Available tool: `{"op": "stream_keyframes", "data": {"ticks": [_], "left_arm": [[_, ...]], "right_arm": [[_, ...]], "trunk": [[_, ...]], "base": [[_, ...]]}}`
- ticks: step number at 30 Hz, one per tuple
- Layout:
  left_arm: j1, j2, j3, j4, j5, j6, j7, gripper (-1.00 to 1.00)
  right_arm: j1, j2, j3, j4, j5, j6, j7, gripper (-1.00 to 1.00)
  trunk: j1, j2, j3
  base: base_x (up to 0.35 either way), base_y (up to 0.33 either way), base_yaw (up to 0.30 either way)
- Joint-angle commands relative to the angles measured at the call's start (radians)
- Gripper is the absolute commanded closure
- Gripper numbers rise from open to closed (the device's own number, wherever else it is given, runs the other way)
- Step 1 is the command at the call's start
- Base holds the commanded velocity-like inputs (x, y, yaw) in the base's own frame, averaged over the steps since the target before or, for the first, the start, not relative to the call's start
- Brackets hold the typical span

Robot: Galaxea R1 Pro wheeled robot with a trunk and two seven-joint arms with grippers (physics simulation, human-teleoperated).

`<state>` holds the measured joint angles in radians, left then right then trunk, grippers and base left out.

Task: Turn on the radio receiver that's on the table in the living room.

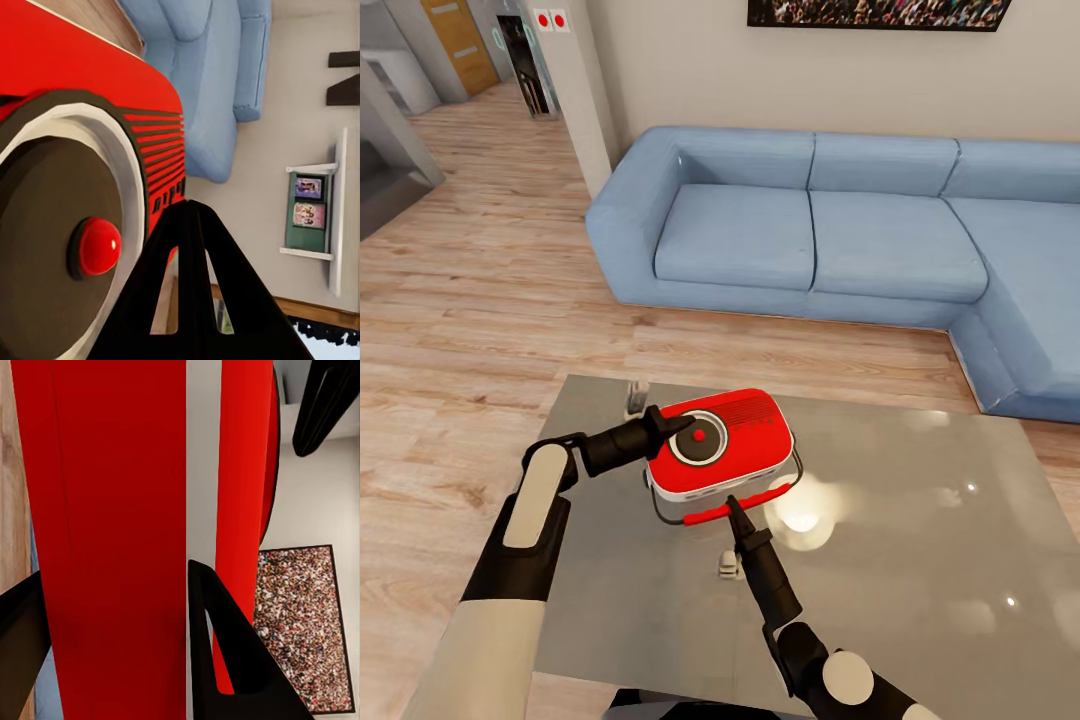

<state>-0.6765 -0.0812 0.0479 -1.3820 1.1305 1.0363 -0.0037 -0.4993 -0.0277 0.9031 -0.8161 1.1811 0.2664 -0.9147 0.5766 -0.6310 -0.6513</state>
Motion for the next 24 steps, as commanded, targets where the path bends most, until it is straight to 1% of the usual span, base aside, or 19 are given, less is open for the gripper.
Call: {"op": "stream_keyframes", "data": {"ticks": [1, 8, 10, 11, 16, 24], "left_arm": [[0.0, -0.001, 0.0, 0.001, 0.0, 0.0, 0.0, 1.0], [0.0, 0.0, 0.0, 0.021, 0.0, -0.001, 0.002, 1.0], [0.0, 0.001, 0.0, 0.023, 0.0, -0.001, 0.012, 1.0], [0.0, 0.001, 0.0, 0.024, 0.0, -0.001, 0.032, 1.0], [0.0, 0.001, 0.001, 0.025, 0.0, -0.002, 0.06, 1.0], [0.0, 0.002, 0.001, 0.058, 0.0, -0.002, 0.066, 1.0]], "right_arm": [[0.0, 0.0, 0.0, -0.001, 0.003, 0.002, 0.0, 1.0], [0.0, 0.0, 0.0, 0.0, 0.003, 0.002, 0.0, 1.0], [0.0, 0.0, 0.0, 0.0, 0.003, 0.001, 0.0, 1.0], [0.0, 0.0, 0.0, 0.0, 0.003, 0.001, -0.001, 1.0], [0.0, 0.0, 0.0, -0.001, 0.003, 0.001, -0.002, 1.0], [0.0, 0.0, 0.0, -0.003, 0.003, 0.0, -0.003, 1.0]], "trunk": [[0.0, 0.0, 0.0], [0.0, 0.0, 0.0], [0.0, 0.0, 0.0], [0.0, 0.0, 0.0], [0.0, 0.0, 0.0], [0.0, 0.0, 0.0]], "base": [[0.0, 0.0, 0.0], [0.0, 0.0, 0.0], [0.0, 0.0, 0.0], [0.0, 0.0, 0.0], [0.0, 0.0, 0.0], [0.0, 0.0, 0.0]]}}
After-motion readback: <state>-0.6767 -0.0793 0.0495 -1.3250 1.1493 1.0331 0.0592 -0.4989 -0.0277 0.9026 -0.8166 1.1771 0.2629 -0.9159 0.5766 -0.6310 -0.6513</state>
